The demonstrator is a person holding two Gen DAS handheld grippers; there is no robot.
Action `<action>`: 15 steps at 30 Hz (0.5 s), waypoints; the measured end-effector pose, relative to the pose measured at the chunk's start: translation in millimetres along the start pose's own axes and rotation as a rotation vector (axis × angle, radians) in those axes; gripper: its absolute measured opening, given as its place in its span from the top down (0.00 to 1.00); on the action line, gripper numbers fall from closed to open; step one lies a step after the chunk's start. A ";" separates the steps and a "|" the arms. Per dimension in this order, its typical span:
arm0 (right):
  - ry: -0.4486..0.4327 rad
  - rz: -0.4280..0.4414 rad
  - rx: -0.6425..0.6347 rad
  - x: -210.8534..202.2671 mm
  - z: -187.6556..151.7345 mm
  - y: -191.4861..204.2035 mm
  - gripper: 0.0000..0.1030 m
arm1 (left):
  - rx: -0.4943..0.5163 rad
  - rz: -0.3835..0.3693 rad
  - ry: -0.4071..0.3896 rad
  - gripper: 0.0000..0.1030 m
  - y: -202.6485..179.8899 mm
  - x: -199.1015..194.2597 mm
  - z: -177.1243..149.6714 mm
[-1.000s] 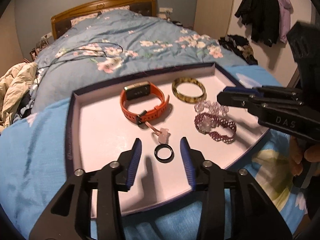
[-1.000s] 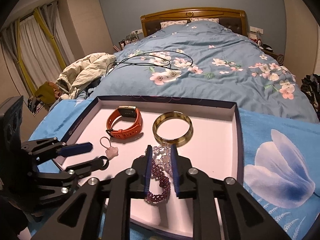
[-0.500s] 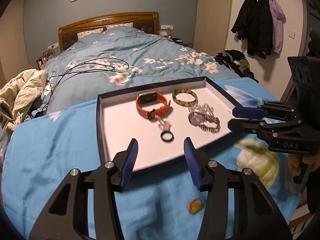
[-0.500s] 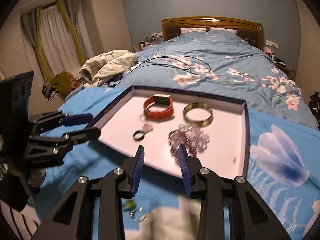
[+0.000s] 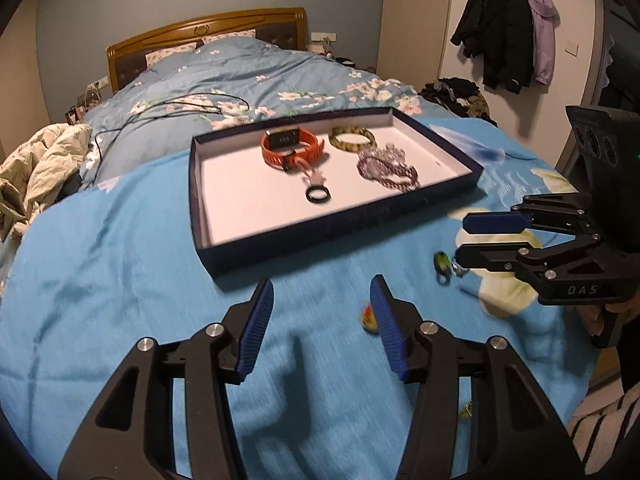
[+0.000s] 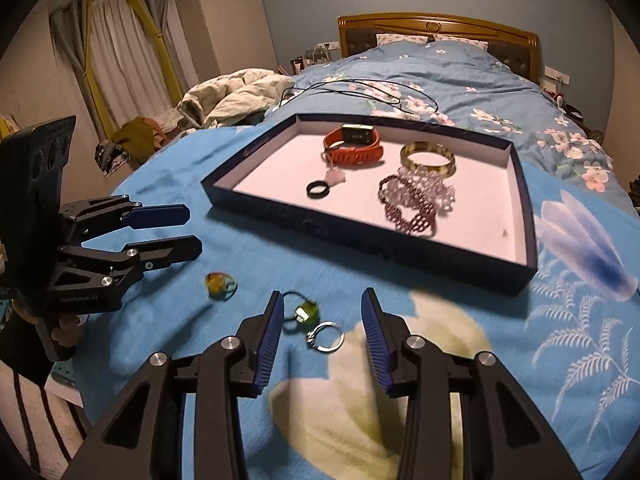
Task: Organize jewelry
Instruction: 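Grasp the green pendant with the right tool while the left tool approaches the gold ring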
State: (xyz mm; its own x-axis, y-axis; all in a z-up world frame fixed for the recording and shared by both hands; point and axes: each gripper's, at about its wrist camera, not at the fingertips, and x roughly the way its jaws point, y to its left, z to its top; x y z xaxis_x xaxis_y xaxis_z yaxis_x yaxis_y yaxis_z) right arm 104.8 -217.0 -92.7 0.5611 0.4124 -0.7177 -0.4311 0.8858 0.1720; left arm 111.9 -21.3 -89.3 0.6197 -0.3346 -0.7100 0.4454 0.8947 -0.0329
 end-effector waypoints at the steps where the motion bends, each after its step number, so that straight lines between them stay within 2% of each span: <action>1: 0.003 -0.003 -0.007 0.8 -1.1 2.4 0.62 | 0.001 -0.004 0.003 0.51 -0.9 0.1 -1.6; 15: 0.016 0.001 -0.046 7.3 -2.6 14.6 0.60 | 0.037 -0.036 0.050 0.51 -18.1 10.3 -9.1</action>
State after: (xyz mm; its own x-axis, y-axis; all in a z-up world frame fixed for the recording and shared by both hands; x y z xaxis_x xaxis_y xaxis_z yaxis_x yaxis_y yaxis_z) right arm 100.9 -201.6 -97.3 0.5493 0.4098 -0.7282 -0.4641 0.8743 0.1420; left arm 104.4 -38.2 -102.5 0.5700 -0.3500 -0.7434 0.4908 0.8706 -0.0336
